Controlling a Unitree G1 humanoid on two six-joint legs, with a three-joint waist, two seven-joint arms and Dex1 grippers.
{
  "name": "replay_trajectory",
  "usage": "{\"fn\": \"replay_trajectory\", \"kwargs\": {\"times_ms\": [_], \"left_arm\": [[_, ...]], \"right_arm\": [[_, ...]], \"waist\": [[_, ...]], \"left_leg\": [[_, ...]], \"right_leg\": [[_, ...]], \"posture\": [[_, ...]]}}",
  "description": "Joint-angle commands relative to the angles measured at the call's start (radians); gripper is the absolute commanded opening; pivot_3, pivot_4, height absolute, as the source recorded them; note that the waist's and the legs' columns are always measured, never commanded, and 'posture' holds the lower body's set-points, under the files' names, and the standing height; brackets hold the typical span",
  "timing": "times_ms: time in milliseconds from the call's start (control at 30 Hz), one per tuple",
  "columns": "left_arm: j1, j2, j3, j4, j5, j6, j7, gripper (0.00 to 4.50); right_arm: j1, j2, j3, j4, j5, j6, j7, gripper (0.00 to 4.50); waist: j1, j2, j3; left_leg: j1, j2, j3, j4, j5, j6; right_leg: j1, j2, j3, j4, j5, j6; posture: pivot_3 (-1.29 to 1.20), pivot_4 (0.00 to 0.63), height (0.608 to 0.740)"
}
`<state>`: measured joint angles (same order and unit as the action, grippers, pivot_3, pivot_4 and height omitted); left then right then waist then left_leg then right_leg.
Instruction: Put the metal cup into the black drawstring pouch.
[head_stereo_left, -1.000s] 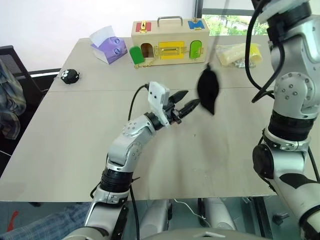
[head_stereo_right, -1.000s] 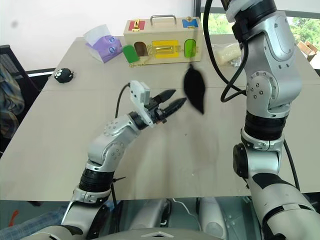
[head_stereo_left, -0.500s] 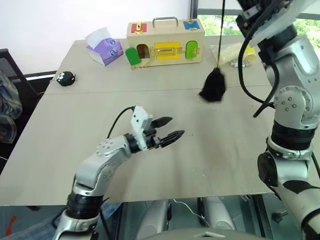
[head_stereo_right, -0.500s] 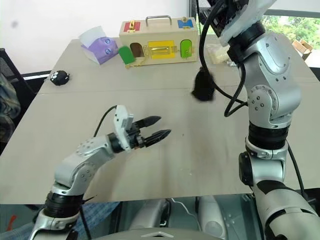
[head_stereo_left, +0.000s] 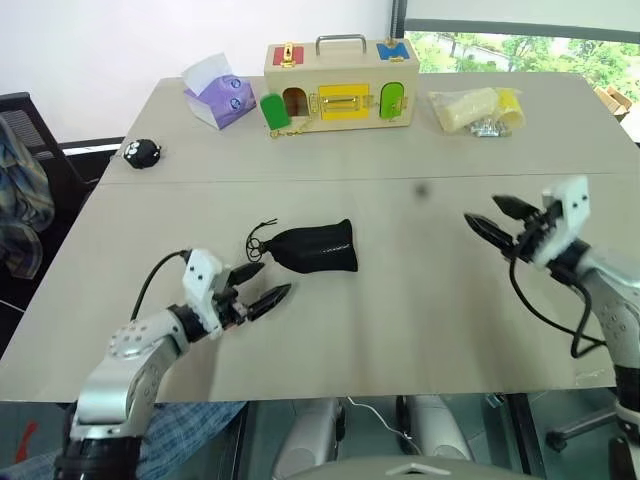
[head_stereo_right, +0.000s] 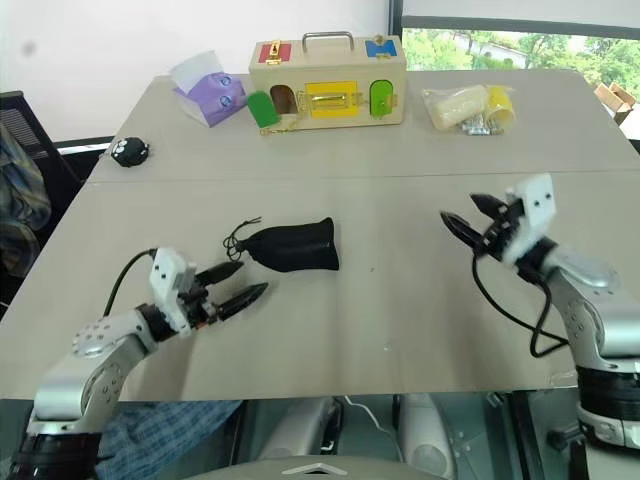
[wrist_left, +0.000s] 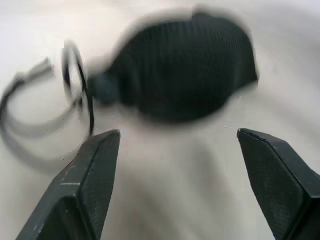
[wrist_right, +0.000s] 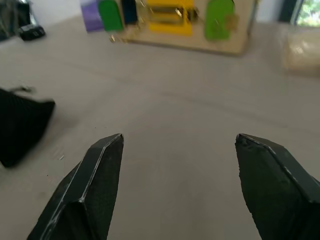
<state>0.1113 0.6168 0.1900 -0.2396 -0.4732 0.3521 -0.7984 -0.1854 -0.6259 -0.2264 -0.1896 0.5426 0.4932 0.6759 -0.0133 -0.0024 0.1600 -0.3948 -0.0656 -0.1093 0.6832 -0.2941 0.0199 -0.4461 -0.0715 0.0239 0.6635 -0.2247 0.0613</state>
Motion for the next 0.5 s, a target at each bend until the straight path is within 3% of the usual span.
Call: {"fn": "replay_trajectory", "kwargs": {"times_ms": [33, 267, 367, 500], "left_arm": [[0.055, 0.005, 0.022, 0.016, 0.056, -0.125, -0.027, 3.87], [0.167, -0.011, 0.028, 0.01, 0.073, -0.227, -0.048, 3.87], [0.188, -0.018, 0.022, -0.004, 0.079, -0.239, -0.037, 3.87], [0.18, -0.036, 0.011, -0.005, 0.096, -0.257, -0.01, 3.87]], "right_arm": [[0.1, -0.028, -0.018, 0.034, -0.021, -0.137, 0.151, 3.67], [0.232, -0.024, -0.041, 0.162, -0.054, -0.413, 0.359, 3.67], [0.24, -0.047, -0.023, 0.248, -0.093, -0.476, 0.404, 3.67], [0.24, -0.061, 0.0, 0.296, -0.135, -0.54, 0.449, 3.67]], "waist": [[0.001, 0.0, 0.0], [-0.001, 0.0, 0.0], [0.001, 0.0, 0.0], [0.002, 0.0, 0.0]], "left_leg": [[0.001, 0.001, 0.0, 0.0, 0.0, 0.0], [0.005, 0.001, 0.003, 0.0, -0.001, 0.001], [0.016, 0.002, 0.002, -0.001, -0.004, 0.007], [0.017, 0.001, 0.002, 0.0, -0.004, 0.007]], "right_leg": [[0.001, 0.0, 0.0, 0.0, 0.0, 0.0], [0.005, 0.0, 0.002, 0.0, 0.0, 0.0], [0.017, 0.0, 0.0, -0.003, 0.0, 0.0], [0.018, 0.0, 0.0, -0.003, 0.0, 0.0]], "posture": [[0.0, 0.15, 0.71], [0.0, 0.15, 0.71], [0.0, 0.15, 0.71], [0.0, 0.15, 0.71]]}}
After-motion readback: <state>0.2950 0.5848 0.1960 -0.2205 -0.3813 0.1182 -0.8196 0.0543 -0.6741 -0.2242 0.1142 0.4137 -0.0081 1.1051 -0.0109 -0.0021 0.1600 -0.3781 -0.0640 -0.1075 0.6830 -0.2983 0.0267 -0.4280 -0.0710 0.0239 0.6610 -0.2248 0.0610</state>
